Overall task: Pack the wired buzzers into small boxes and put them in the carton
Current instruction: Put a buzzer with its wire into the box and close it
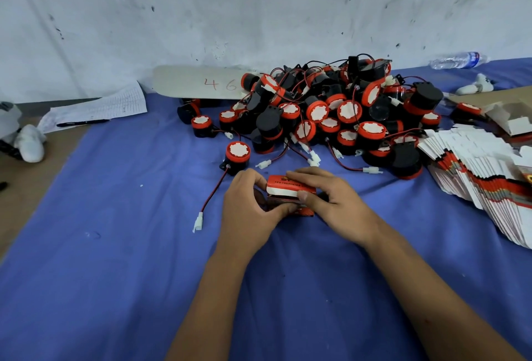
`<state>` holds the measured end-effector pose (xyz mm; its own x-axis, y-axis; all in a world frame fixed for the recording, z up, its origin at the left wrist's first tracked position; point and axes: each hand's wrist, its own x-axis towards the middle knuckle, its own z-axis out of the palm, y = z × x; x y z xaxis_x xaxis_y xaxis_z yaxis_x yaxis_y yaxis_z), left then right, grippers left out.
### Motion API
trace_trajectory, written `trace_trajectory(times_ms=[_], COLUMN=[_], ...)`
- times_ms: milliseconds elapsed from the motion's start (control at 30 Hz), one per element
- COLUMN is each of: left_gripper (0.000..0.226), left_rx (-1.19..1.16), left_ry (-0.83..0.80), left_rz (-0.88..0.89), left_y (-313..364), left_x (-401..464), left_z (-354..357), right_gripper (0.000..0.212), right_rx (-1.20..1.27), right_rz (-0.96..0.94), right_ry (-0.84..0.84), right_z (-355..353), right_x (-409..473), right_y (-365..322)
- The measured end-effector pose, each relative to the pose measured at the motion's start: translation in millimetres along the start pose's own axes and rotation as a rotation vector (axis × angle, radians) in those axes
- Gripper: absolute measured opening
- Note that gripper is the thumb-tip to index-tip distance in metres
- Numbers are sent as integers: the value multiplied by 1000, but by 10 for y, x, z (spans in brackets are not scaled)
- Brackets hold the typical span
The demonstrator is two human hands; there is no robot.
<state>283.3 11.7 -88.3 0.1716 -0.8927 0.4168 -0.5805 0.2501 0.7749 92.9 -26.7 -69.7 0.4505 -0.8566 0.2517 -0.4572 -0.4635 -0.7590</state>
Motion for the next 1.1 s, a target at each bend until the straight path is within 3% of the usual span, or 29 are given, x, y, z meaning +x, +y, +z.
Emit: trace_trajectory(times_ms=[233,333,433,633,1100], left_gripper=[13,25,22,33,20], left_rx=[-131,-191,-93,-166,-192], left_ry=[3,-58,-65,-222,-185], left_rz=[-36,8,87,54,34], left_y=[-38,-40,-65,-116,-92], left_x=[45,47,65,94,129], left_z=[-60,-90,-111,-147,-160], right_gripper=[42,46,44,29,26], right_rx=[0,38,30,10,130], right_rz=[-17,-50,-58,-43,-6], right_ry=[-41,-42,-31,56,29], right_z=[-26,-34,-24,17,-10], right_x=[13,13,12,19,40], right_y=[15,9,25,23,28])
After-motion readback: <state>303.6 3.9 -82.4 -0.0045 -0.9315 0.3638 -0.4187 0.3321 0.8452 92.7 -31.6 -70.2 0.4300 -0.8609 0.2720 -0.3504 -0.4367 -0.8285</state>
